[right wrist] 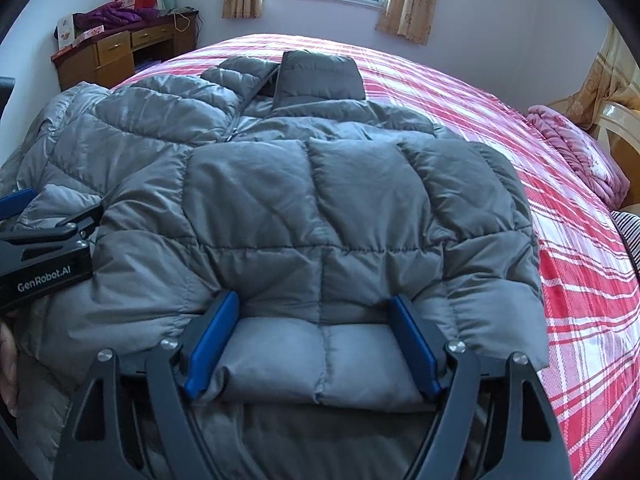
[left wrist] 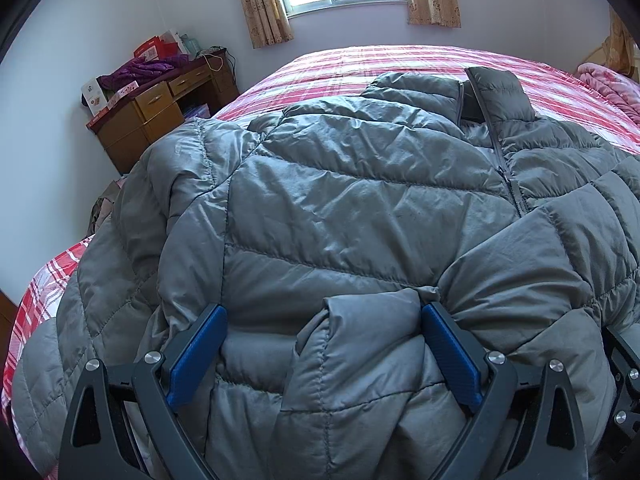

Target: Fold large clothes

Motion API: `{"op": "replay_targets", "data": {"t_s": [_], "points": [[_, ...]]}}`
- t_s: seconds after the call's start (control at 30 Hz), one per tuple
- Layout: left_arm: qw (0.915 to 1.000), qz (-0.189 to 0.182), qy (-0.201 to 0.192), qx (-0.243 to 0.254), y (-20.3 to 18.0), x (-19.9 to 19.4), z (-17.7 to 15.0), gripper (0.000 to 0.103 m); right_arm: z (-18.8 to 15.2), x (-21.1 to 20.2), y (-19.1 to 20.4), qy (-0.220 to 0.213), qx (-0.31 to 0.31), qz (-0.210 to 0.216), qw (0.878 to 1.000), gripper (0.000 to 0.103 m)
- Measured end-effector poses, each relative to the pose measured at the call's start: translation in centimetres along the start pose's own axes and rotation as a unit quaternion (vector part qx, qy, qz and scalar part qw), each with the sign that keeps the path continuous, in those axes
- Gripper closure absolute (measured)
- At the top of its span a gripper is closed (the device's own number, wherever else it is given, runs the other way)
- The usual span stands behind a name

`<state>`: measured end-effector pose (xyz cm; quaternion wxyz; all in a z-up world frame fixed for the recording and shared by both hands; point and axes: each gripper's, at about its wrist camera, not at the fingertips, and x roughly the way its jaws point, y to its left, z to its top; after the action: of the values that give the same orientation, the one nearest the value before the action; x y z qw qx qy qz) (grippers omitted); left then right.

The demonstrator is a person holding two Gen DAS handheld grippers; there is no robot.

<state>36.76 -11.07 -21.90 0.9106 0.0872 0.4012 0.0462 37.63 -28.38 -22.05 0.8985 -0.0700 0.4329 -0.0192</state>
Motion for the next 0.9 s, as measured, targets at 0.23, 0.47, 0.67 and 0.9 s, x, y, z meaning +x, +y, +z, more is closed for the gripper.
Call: {"op": "replay_targets", "data": {"t_s": [0.23, 0.47, 0.67, 0.9], "points": [[0.9997, -0.021, 0.015, 0.001, 0.4, 0.0, 0.4, 0.005, 0.3, 0.2, -0.1, 0.010, 0.005, -0.010, 1.000, 0.015], [0.9978, -0.048, -0.035, -0.029, 9.0, -8.4, -0.2, 0.005, -1.1, -6.6, -1.3, -0.032, 0.020, 0.024, 0.999, 0.007], [0.9945, 0.077, -0.036, -0.061, 21.3, -11.0, -6.2, 0.005, -6.9, -11.9, -0.4, -0.046, -0.029, 0.029, 0.998, 0.004], [0.9761, 0.041, 0.050, -0.207, 31.2, -8.2, -12.5, 0.005, -10.3, -13.6, -1.2, -0.067, 0.030, 0.031, 0.997, 0.004]]}}
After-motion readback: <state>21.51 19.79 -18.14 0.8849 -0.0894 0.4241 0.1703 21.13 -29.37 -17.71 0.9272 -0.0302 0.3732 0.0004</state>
